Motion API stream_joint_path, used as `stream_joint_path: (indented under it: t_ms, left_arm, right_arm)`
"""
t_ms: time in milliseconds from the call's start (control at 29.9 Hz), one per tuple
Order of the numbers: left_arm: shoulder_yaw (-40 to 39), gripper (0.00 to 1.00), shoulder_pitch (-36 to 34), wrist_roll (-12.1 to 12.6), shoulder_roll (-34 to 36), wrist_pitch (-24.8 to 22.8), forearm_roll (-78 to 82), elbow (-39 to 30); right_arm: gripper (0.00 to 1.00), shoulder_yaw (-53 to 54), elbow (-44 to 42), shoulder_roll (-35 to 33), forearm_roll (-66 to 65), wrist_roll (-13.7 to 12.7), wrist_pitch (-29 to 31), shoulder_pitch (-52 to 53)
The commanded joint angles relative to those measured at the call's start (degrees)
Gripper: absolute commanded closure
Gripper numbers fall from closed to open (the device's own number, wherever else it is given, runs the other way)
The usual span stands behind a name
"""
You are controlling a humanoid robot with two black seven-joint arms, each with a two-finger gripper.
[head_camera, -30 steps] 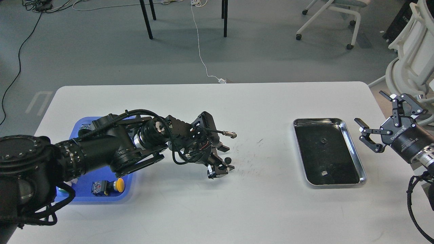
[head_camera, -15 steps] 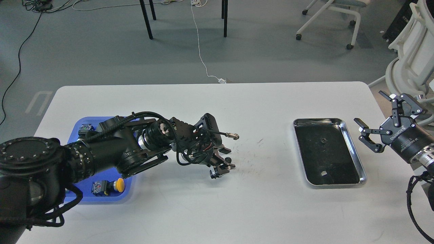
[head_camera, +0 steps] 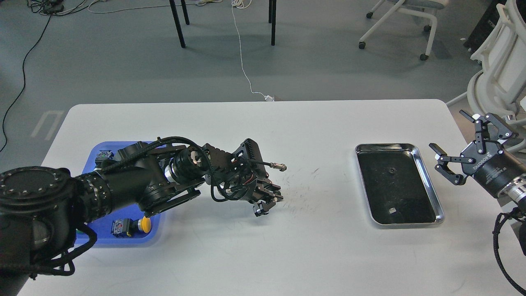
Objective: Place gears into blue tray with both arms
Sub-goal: 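Close the left gripper on the black part, then carry the part into the blue tray and open the left gripper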
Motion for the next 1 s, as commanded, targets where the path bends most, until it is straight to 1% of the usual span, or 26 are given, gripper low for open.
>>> stream_joint_path:
  t_ms: [0,67,134,234,334,368,501,635,735,869,969]
  left_arm:
    - [-0.72,0.90,-0.53,0.04,0.99,0.30,0.04,-0.79]
    - [-0.81,0.90,-0.97,0.04,3.70,0.30,0.04,-2.37]
    - [-0.99,0.90,-2.37,0.04,7.30,0.21,0.04,-5.35]
    - [-1.25,0.89,-3.70,0.04,14.15,0.21,-0.06,-12.11]
    - [-3.35,0.89,-3.79,0.04,24.16,-0.22,-4.80,-21.51]
    - [-3.71,0.89,-3.70,0.04,27.06,-0.40,-5.16,-23.71]
    - [-3.36,0.89,-2.74,0.04,39.02,-0.32,-5.25,-29.35]
    - [-3.62,0.88,1.30,0.04,47.12,-0.23,-5.25,-29.98]
    - [-3.62,0.88,4.37,0.04,50.46,-0.14,-5.34,-29.98]
    - [-4.15,0.87,9.04,0.04,50.74,0.12,-5.60,-26.65]
    - [-5.11,0.86,10.45,0.04,50.56,0.13,-5.34,-25.06]
  right_arm:
    - [0.03,-0.01,0.00,-0.02,-0.01,0.00,0.00,0.08]
    - [0.03,0.08,0.00,0.06,-0.01,0.00,0.00,0.08]
    - [0.03,0.08,0.00,0.06,-0.10,0.00,0.00,0.08]
    - [0.03,0.08,0.00,0.41,-0.28,0.00,0.00,0.26]
    - [0.03,-0.01,0.17,1.64,-0.54,0.00,0.00,0.69]
    - [0.03,-0.01,0.26,1.99,-0.54,0.00,-0.05,0.70]
    - [0.03,-0.01,0.35,2.87,-0.63,0.00,-0.32,0.78]
    - [0.03,-0.01,0.17,3.31,-0.72,0.00,-0.32,0.70]
    - [0.03,-0.01,0.08,3.31,-0.72,0.00,-0.32,0.70]
    - [0.03,-0.01,0.17,3.31,-0.72,0.00,-0.32,0.70]
    - [0.03,-0.09,0.26,3.31,-0.72,0.00,-0.32,0.70]
